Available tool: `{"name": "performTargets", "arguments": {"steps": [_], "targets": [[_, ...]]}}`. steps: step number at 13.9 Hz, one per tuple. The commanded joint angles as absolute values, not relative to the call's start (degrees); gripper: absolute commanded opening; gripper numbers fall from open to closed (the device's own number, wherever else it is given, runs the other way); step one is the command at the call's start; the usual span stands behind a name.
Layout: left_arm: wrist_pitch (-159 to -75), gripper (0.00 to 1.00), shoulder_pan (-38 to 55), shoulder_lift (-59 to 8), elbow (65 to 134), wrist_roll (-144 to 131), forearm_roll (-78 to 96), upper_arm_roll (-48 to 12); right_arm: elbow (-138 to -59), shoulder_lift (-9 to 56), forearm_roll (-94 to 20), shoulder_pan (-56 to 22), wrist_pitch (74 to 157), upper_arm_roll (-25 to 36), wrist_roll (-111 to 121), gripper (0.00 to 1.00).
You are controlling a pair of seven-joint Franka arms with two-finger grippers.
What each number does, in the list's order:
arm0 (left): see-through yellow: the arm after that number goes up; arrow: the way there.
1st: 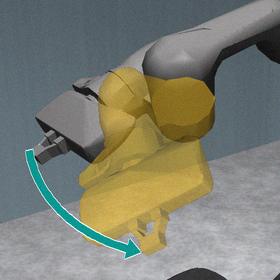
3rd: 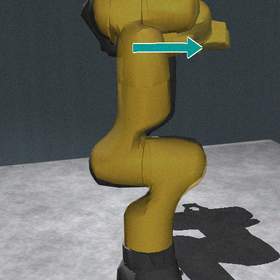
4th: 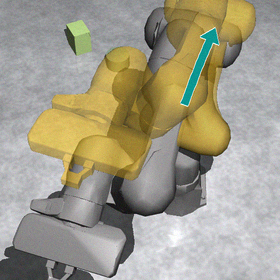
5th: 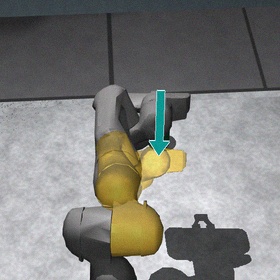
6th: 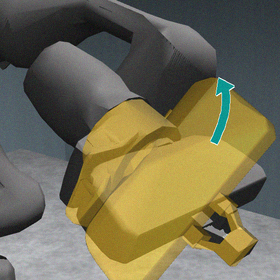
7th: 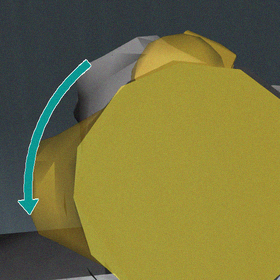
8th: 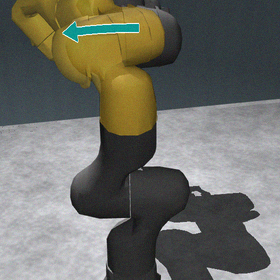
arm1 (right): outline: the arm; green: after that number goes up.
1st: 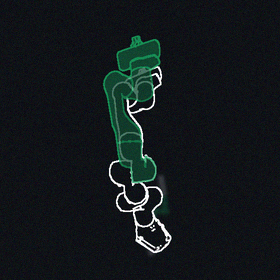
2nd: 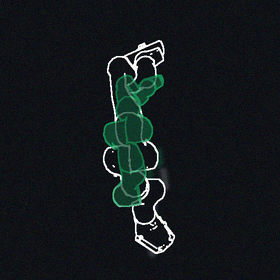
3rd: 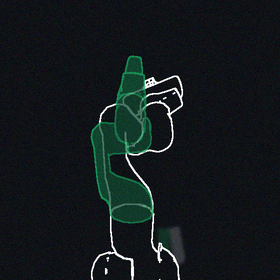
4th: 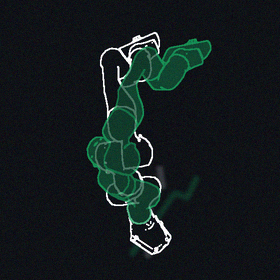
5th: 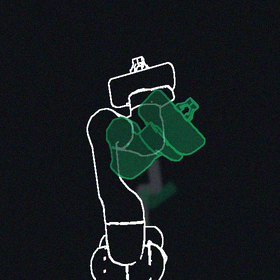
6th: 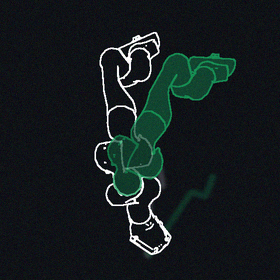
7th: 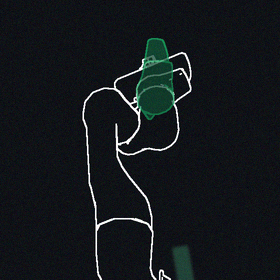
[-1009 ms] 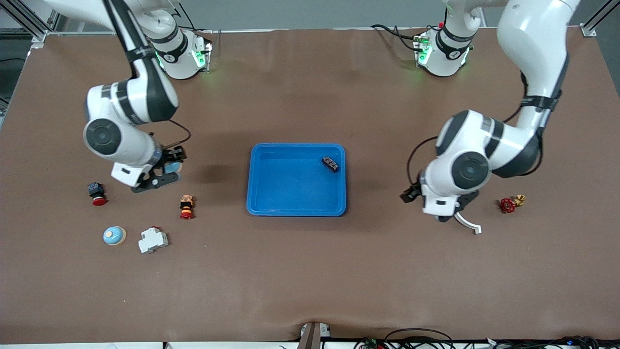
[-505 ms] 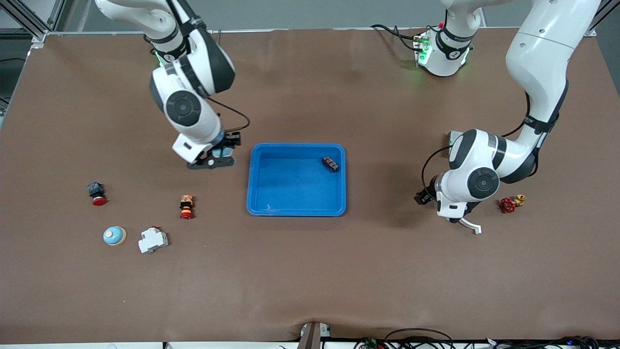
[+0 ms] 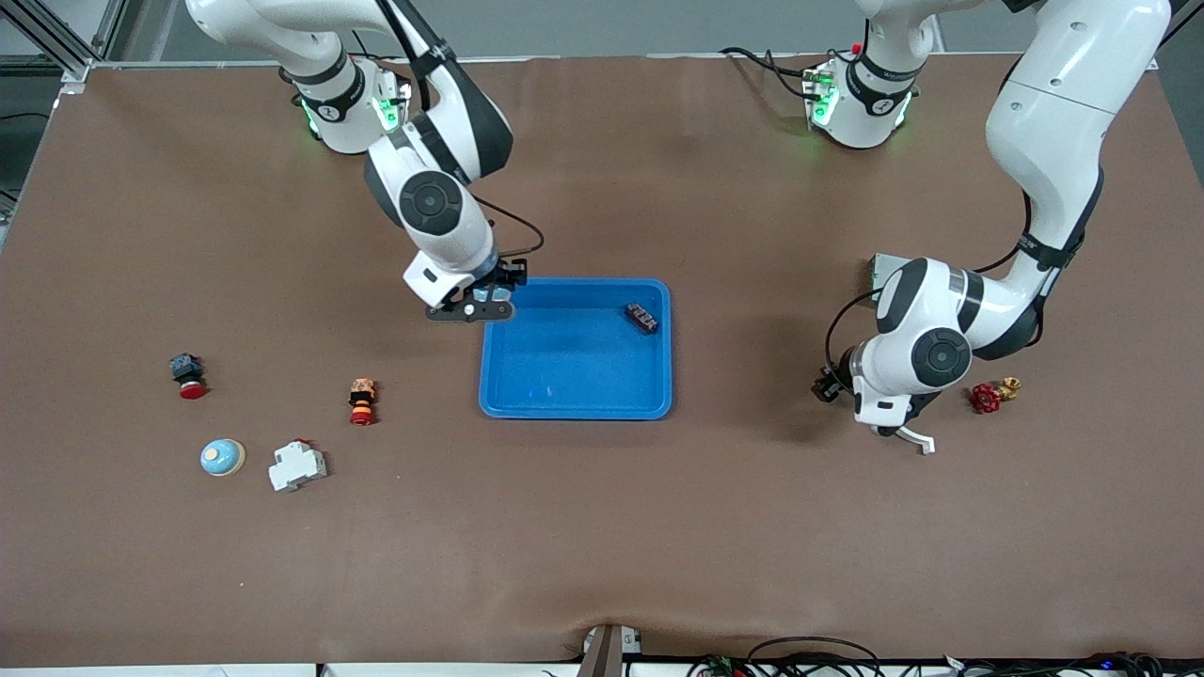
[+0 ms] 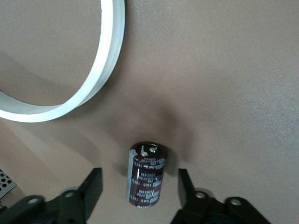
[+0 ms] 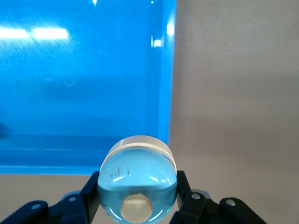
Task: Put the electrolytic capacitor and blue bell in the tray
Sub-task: 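Place the bell in the tray while the left gripper grasps another capacitor, then carry the second capacitor into the tray and open the left gripper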
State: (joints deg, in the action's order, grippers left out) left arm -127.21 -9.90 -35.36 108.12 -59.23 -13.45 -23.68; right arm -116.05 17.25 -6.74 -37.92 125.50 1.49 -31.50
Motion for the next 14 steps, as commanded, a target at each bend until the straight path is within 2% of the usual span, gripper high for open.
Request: {"name": "performTargets", "arguments": {"steps": [1, 2, 3, 7, 9, 11, 14], "targets": [[-128.0, 0.20, -10.2, -34.9, 108.5, -59.9, -14.9, -24.0, -114.9, 19.4, -8.2, -39.4, 127.1, 2.2, -32.7, 0.13], [-127.8, 0.06, -9.9, -34.6, 108.5, -59.9, -14.9, -24.0, -114.9, 19.9, -8.2, -39.5, 127.7, 2.2, -32.8, 0.13], [-127.6, 0.00, -9.8, -34.0, 108.5, -59.6, -15.1, -24.1, -114.6, 20.6, -8.2, -39.5, 128.5, 2.2, -32.8, 0.12], [-126.7, 0.00, -9.0, -30.9, 107.4, -60.9, -15.0, -27.0, -110.5, 24.9, -8.3, -39.1, 128.7, 2.2, -32.8, 0.11], [-124.5, 0.00, -8.7, -30.6, 104.5, -63.8, -14.9, -30.6, -109.3, 26.7, -8.4, -39.5, 129.4, 2.2, -32.8, 0.11], [-123.0, 0.00, -7.6, -31.5, 100.6, -67.7, -14.5, -33.8, -109.4, 27.7, -10.2, -40.3, 131.0, 2.3, -32.8, 0.11], [-123.0, 0.00, -0.6, -35.0, 94.6, -77.7, -14.3, -33.8, -109.6, 29.3, -10.2, -41.7, 132.6, 2.3, -32.8, 0.12]]}}
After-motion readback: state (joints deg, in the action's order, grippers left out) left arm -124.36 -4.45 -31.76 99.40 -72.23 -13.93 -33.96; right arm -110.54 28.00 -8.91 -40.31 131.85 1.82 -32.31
